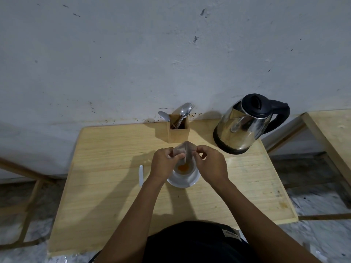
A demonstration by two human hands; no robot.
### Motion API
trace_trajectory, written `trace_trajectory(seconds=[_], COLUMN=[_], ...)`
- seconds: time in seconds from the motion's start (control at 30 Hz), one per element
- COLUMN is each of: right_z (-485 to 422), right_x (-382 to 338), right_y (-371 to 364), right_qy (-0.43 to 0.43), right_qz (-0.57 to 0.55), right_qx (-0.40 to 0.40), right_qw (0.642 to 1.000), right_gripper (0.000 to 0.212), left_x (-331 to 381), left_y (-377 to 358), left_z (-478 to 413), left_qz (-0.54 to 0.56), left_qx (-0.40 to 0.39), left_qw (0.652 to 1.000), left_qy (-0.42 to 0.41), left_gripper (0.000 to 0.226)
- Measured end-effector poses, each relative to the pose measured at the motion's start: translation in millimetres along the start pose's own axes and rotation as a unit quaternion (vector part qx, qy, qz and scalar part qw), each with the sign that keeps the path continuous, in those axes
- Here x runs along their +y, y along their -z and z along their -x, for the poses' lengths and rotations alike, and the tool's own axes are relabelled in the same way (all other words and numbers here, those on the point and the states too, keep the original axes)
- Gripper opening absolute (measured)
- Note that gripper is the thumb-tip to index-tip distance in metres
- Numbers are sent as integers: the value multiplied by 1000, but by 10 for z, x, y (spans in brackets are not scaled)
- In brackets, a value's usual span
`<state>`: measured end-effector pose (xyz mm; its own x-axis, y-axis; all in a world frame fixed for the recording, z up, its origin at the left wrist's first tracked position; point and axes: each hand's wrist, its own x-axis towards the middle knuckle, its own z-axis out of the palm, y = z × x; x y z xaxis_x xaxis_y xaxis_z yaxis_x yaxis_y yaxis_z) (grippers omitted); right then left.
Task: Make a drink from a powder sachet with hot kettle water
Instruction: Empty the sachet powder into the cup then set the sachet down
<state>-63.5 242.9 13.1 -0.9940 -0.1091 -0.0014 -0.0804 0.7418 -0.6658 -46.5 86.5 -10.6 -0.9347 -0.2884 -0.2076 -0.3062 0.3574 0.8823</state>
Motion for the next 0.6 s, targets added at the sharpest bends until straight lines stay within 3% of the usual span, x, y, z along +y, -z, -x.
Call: trace_trajectory(seconds=[0.23, 0.4, 0.6], right_z=[11, -13, -53], right_x=[23, 24, -20], right_y=[27, 61, 101], right_qy=[16, 42, 41], right_qz=[-6, 16, 35], right_qx=[7, 46, 38], right_qw=[1000, 998, 998], right_gripper=[13, 12, 11], left_x=[1, 89, 147], left_y=[11, 24, 29], left_z=[-37, -20, 8], left_qz=[-40, -58, -71], left_qx=[-21, 3, 24], left_qw=[999, 998, 997], left_qy=[-9, -25, -25], left_gripper=[30, 36, 36])
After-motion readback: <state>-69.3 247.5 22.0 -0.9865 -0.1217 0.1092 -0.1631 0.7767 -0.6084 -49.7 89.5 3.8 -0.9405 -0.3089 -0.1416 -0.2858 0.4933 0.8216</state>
